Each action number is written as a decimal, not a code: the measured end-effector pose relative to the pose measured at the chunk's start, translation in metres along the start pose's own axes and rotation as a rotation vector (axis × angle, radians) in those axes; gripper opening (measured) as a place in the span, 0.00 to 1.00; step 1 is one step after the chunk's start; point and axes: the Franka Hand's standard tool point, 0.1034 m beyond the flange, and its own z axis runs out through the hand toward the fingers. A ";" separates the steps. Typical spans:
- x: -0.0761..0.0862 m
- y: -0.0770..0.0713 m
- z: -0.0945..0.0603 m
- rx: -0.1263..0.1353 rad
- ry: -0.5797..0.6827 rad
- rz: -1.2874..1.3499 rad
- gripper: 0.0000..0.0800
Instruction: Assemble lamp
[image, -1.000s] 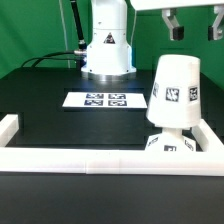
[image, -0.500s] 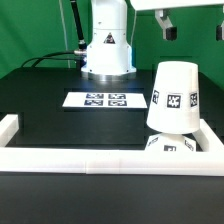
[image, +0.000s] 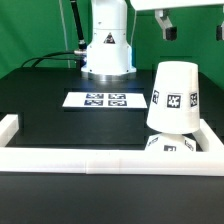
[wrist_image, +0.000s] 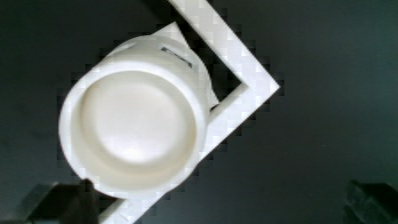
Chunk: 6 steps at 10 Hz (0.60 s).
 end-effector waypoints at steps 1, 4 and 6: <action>0.000 0.000 0.000 0.000 0.000 0.000 0.87; 0.000 0.000 0.000 0.000 0.000 0.000 0.87; 0.000 0.000 0.000 0.000 0.000 0.000 0.87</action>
Offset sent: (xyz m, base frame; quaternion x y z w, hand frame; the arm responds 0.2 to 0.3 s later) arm 0.0000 0.0000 0.0000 0.0000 0.0000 0.0000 1.0000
